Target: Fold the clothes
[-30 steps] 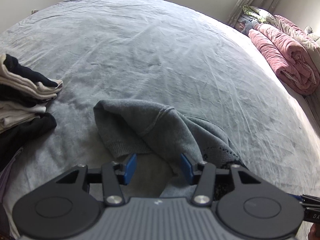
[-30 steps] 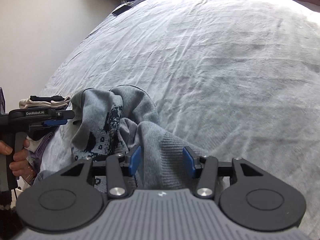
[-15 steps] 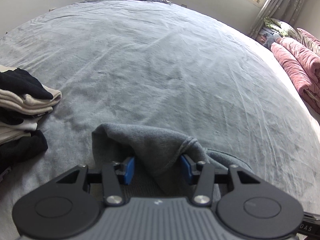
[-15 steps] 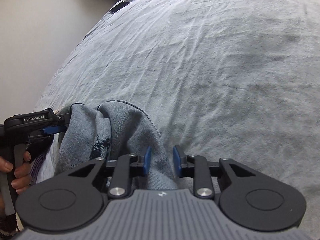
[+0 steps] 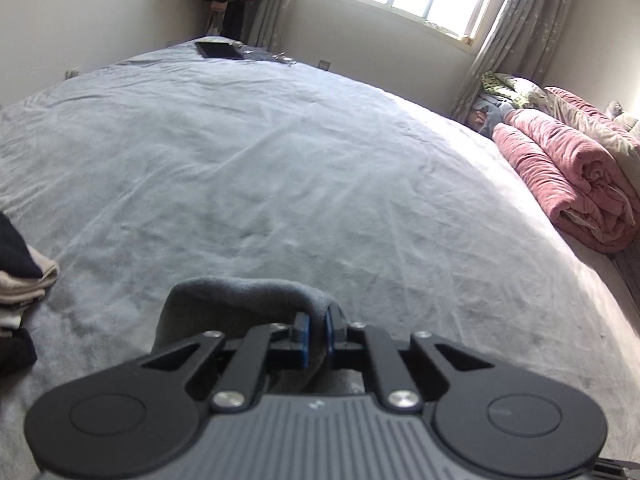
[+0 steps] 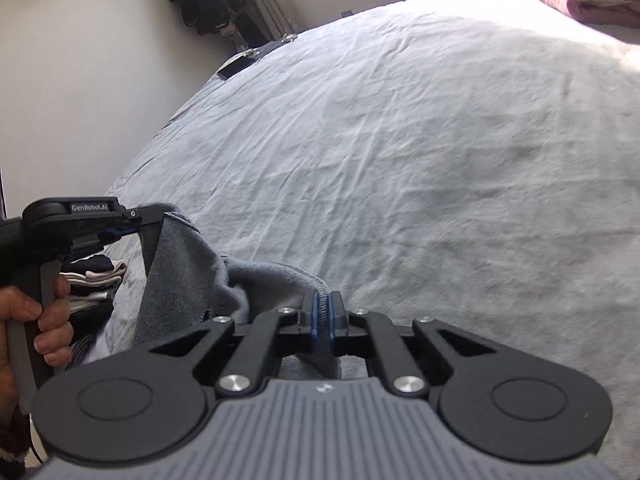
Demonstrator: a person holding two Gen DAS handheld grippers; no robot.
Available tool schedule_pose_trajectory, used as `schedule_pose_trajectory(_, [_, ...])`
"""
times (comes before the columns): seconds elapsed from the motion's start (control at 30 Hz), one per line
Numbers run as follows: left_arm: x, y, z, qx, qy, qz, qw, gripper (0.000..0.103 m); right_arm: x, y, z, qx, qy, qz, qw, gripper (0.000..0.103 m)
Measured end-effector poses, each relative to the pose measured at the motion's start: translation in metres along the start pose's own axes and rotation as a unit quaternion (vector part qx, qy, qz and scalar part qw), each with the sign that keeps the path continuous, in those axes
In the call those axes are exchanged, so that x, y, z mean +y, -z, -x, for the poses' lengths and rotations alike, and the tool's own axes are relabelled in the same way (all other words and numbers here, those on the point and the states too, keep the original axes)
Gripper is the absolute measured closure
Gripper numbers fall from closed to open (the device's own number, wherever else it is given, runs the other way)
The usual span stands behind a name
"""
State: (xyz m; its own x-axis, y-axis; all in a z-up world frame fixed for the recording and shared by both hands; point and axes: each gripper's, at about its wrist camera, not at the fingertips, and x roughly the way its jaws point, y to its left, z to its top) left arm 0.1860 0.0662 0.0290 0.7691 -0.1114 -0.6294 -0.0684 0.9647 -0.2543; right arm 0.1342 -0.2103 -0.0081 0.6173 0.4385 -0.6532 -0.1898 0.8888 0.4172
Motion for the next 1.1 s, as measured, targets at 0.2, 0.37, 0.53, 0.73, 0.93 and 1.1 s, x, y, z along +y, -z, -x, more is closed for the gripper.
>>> schedule_pose_trajectory(0.2, [-0.073, -0.014, 0.005, -0.015, 0.046, -0.044, 0.9978, 0.099, -0.024, -0.011, 0.06, -0.049, 0.043, 0.004, 0.998, 0.097])
schedule_pose_trajectory(0.37, [-0.129, -0.003, -0.001, -0.002, 0.086, -0.065, 0.9942, 0.099, -0.053, -0.011, 0.102, -0.082, 0.086, -0.003, 0.993, 0.097])
schedule_pose_trajectory(0.53, [-0.186, 0.016, 0.0, 0.012, 0.131, -0.084, 0.9877, 0.099, -0.089, 0.003, 0.141, -0.097, 0.127, -0.021, 0.987, 0.097])
schedule_pose_trajectory(0.73, [-0.254, 0.049, 0.014, 0.03, 0.19, -0.115, 0.9745, 0.099, -0.126, 0.029, 0.178, -0.101, 0.17, -0.047, 0.979, 0.097])
schedule_pose_trajectory(0.93, [-0.308, 0.09, 0.028, 0.053, 0.228, -0.149, 0.9606, 0.099, -0.155, 0.056, 0.215, -0.102, 0.188, -0.081, 0.974, 0.097])
schedule_pose_trajectory(1.1, [-0.333, 0.129, 0.033, 0.082, 0.246, -0.169, 0.9509, 0.099, -0.174, 0.081, 0.234, -0.095, 0.187, -0.109, 0.972, 0.097])
